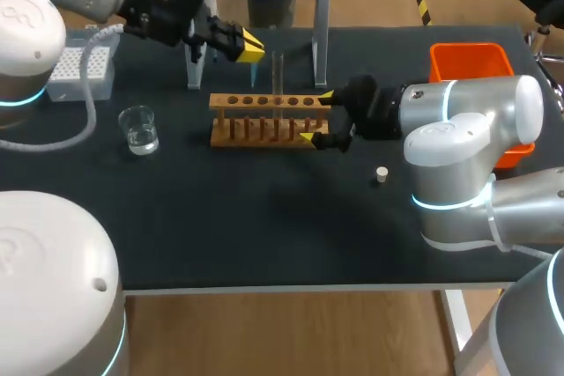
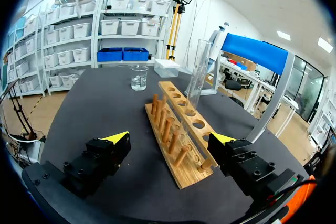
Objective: Invert the test tube, pick up the pipette, mount the tip to pipette, aspirate from beaker and dispense into the tube, eject the tip, return the pipette, and cap with the stopper.
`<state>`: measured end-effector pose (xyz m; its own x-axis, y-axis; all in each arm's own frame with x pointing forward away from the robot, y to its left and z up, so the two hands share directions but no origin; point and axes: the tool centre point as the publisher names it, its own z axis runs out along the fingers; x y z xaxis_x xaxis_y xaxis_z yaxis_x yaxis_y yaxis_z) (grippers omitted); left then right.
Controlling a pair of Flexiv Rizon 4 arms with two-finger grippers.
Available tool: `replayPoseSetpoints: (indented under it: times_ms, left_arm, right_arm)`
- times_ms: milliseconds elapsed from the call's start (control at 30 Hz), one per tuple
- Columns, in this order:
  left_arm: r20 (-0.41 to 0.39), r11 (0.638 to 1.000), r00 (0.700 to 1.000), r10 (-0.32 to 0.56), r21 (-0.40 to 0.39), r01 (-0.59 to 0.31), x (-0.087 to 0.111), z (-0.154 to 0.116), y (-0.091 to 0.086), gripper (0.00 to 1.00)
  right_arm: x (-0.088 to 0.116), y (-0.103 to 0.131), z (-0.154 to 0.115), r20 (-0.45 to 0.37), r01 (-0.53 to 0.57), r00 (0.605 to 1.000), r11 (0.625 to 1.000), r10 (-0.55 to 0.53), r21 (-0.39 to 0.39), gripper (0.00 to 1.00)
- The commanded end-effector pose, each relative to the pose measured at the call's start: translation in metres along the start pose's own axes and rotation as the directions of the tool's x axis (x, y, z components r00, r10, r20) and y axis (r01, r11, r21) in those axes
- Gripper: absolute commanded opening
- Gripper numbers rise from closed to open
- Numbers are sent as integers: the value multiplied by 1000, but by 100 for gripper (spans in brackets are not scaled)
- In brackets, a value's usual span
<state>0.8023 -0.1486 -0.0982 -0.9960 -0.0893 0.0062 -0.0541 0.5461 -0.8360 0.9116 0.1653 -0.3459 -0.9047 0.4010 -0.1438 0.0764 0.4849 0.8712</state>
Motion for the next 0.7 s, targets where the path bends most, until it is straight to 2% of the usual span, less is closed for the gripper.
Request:
replayPoseSetpoints:
  times_ms: [33,67,133,233,700]
  left_arm:
    - [-20,1000,1000,-9,16,9,6,12,-4,0]
    - [-26,1000,1000,-6,8,6,7,15,-5,0]
    - [-45,999,999,-5,49,8,9,18,-5,0]
    - [-73,999,997,-6,45,9,10,23,-5,0]
    - [-74,999,997,-16,43,19,9,22,-2,0]
  right_arm:
    - [-1,0,0,-3,0,1000,1000,0,1,100]
    - [-1,0,0,-3,0,1000,1000,0,1,100]
    - [-1,0,0,-3,0,1000,1000,0,1,100]
    - [-1,0,0,-3,0,1000,1000,0,1,100]
    - [-1,0,0,-3,0,1000,1000,0,1,100]
